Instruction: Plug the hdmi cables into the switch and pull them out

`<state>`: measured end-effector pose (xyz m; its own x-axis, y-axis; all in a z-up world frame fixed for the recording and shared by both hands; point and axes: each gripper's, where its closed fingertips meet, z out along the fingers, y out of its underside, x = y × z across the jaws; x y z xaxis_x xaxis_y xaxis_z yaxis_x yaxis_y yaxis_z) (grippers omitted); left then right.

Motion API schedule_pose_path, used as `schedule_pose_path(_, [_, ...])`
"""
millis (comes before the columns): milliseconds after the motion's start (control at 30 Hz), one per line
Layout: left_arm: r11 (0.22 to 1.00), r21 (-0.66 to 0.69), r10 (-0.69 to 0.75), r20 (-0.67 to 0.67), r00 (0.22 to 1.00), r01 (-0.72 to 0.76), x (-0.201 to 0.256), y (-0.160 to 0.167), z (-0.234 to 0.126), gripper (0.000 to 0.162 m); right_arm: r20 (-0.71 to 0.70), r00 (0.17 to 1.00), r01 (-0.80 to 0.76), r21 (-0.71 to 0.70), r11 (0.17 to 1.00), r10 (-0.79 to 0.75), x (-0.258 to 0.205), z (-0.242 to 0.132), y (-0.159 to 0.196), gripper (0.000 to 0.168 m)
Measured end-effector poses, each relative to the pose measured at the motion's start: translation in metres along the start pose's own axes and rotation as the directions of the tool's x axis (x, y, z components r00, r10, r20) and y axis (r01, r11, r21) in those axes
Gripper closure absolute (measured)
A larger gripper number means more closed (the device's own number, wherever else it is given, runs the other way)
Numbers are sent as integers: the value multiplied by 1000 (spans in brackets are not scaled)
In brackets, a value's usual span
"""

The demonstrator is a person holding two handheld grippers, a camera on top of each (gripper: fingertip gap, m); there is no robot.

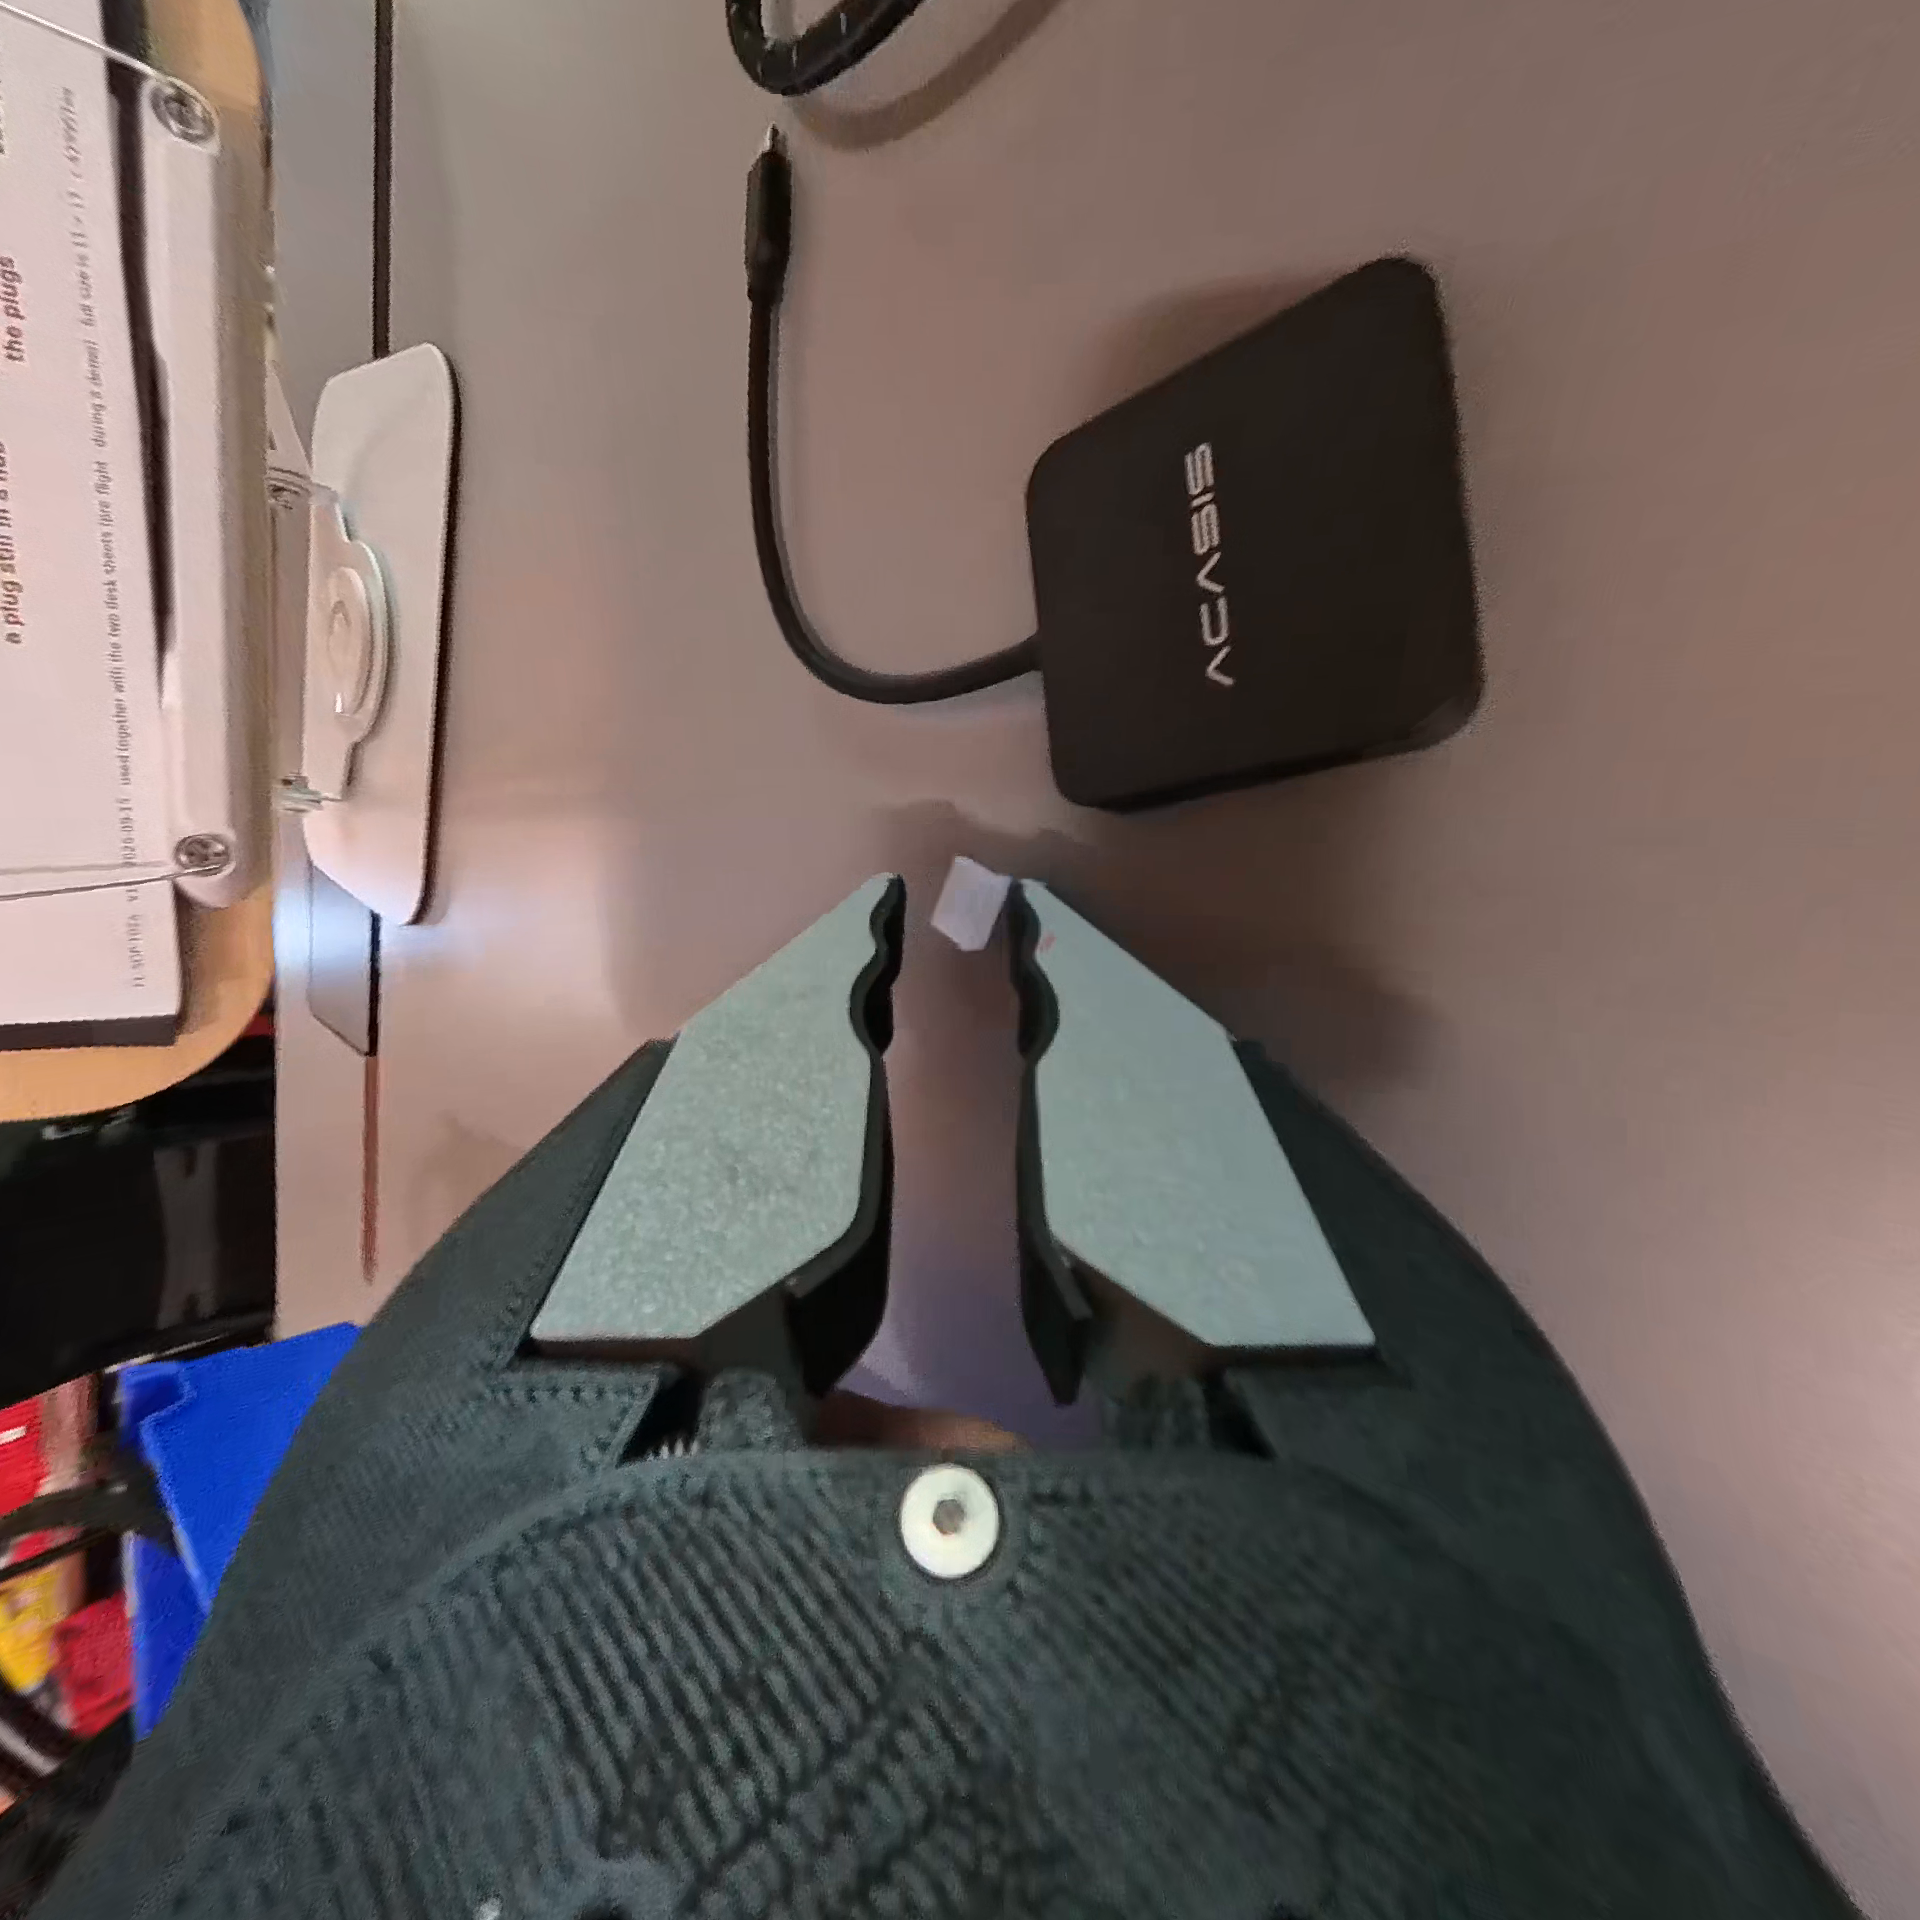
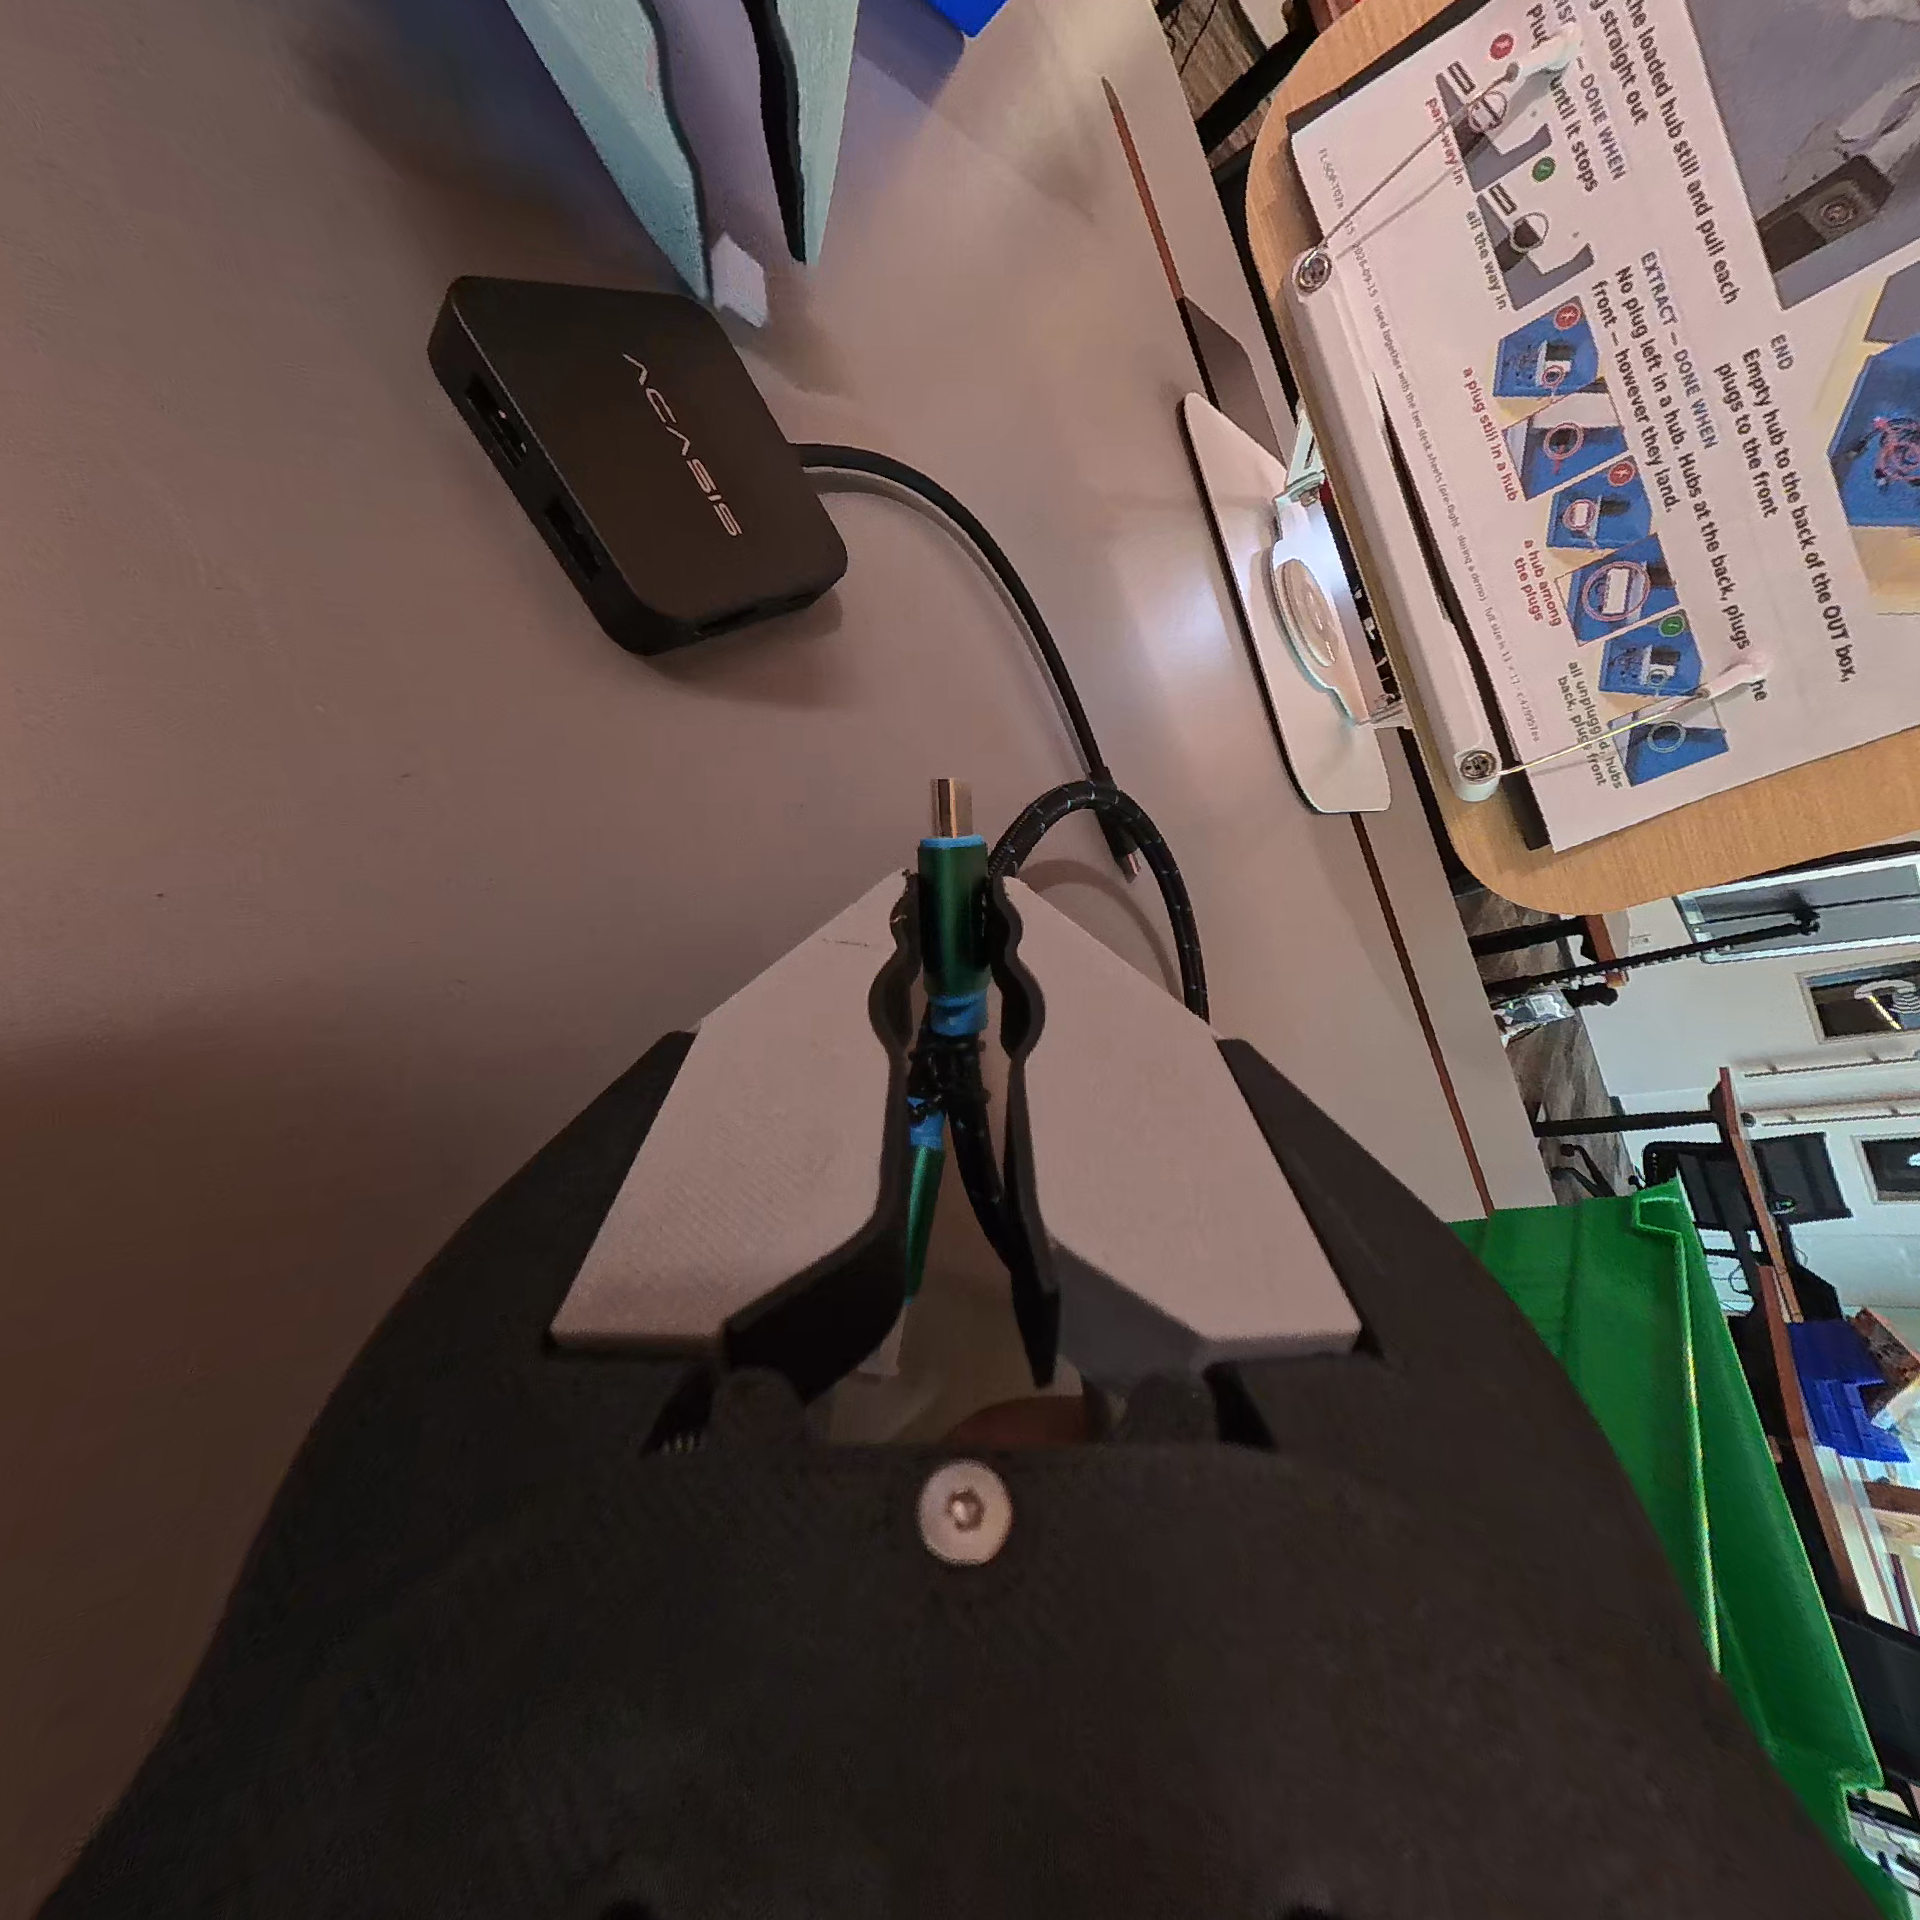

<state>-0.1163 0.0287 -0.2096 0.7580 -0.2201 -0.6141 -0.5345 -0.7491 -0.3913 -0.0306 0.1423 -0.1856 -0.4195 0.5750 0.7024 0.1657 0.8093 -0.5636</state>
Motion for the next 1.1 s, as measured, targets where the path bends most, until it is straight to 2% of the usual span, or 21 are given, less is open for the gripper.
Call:
schedule_pose_path(133, [997,41,-59,-58,997,61,5,-7,-7,127,0,1000,-14,5,1000,14,1,0,0,159])
schedule_pose_path(300, [994,98,-26,-123,992,39,19,-18,-16,113,15,998,-62,23,998,61,3,-2,-1,159])
schedule_pose_path(433, [989,145,-17,-170,985,42,30,-29,-19,112,31,995,-95,31,995,94,3,-2,-1,158])
schedule_pose_path(600, [974,172,-98,-254,962,145,38,-39,-18,106,54,992,-117,4,993,117,0,1,5,157])
schedule_pose_path(700, [961,166,-158,-318,935,219,44,-44,-18,96,67,989,-131,-11,991,132,-1,2,8,156])
schedule_pose_path(800, [950,148,-219,-319,922,277,40,-44,-15,84,72,987,-141,-12,990,141,-2,2,8,156])
schedule_pose_path(867, [933,134,-275,-335,901,334,39,-46,-10,85,73,987,-144,-12,989,145,-2,2,8,156])
schedule_pose_path(967, [904,125,-334,-393,857,409,46,-55,-6,95,79,986,-144,-14,989,145,-3,3,8,156])
schedule_pose_path(1100, [904,130,-324,-412,852,407,49,-61,-4,98,94,984,-151,-18,988,152,-6,4,8,156])
